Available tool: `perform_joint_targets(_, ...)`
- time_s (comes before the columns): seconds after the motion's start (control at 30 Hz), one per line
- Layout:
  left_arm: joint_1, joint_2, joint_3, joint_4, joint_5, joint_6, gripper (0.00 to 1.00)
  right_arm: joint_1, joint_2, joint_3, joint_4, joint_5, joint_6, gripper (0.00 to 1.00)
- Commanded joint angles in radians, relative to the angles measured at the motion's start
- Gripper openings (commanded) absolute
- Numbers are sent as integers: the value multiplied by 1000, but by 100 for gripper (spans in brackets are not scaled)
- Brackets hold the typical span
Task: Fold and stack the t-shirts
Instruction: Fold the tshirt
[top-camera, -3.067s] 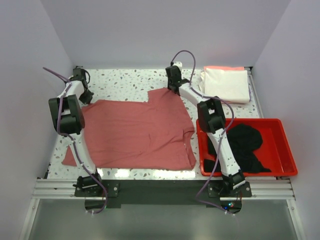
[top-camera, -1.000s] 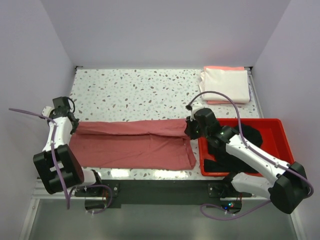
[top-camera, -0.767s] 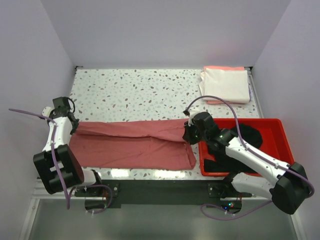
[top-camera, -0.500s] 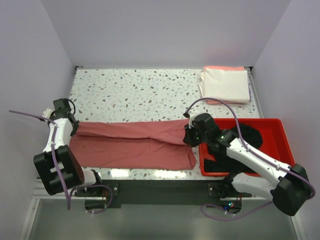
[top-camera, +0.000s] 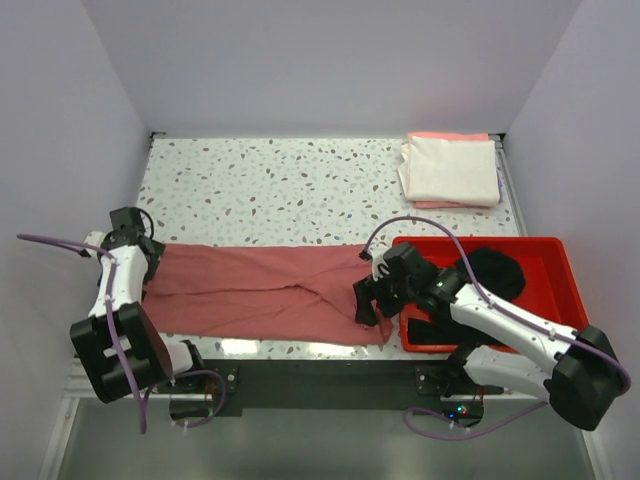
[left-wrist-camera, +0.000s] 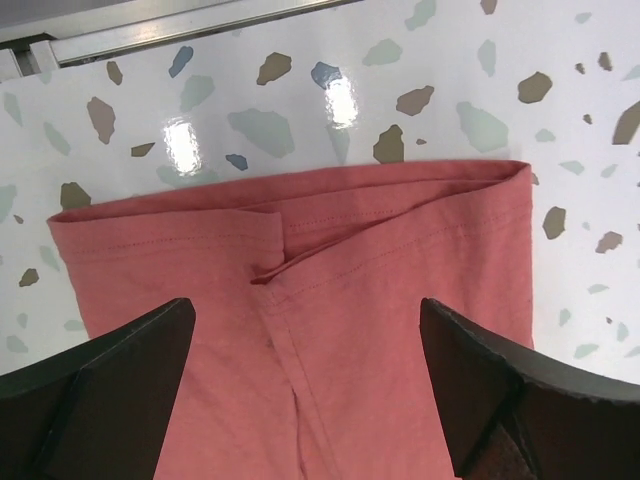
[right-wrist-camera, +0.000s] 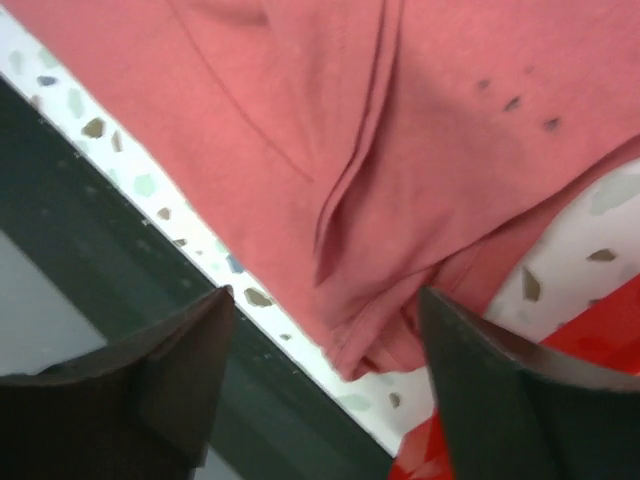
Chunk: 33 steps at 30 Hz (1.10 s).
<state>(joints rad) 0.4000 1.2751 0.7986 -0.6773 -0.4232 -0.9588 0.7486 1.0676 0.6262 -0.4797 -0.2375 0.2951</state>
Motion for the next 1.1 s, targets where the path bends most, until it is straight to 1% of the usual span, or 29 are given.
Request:
perform_joint_targets(0.0,10,-71,53,-54,-13,-15,100,12,-64,59,-42,-94,-33,99)
perform_joint_targets(0.13,10,-120,73,-24,87,20,100,12,-77,108,-10,-120,-30,99)
perform_joint_targets(0.17,8,-140,57,-4,151,26,100,12,-67,118,-1,-120,-28,99)
perform_joint_targets(0.2,8,-149,44,49,185,47,100,12,-52,138,28,-121,-24,99)
perform_joint_targets(0.27,0,-164,-5,99,246,51,100,12,14,158,65,-109,-11,99)
perform_joint_targets(0.4,-41,-137,-62,198,294,69,100,11,167,223,177,-85,25,99)
perform_joint_targets(0.43,-74,-108,-71,212,300,75,100,12,239,237,185,-79,26,99)
perform_joint_targets(0.53,-121,-57,-75,232,288,100,100,12,330,290,204,-74,26,99)
perform_joint_targets(0.57,-122,-24,-79,237,285,107,100,12,378,296,207,-72,29,99)
perform_joint_targets(0.67,-122,30,-87,246,255,123,100,14,445,319,211,-57,9,99)
perform_joint_targets(0.77,-122,75,-98,257,244,134,100,14,488,325,210,-77,-2,99)
perform_joint_targets(0.83,-121,96,-113,274,244,138,100,20,511,316,237,-106,-5,99)
perform_joint_targets(1.0,-122,109,-130,288,245,141,100,46,546,310,242,-89,-20,99)
perform_joint_targets(1.07,-122,106,-139,283,233,143,100,66,549,310,243,-106,-20,99)
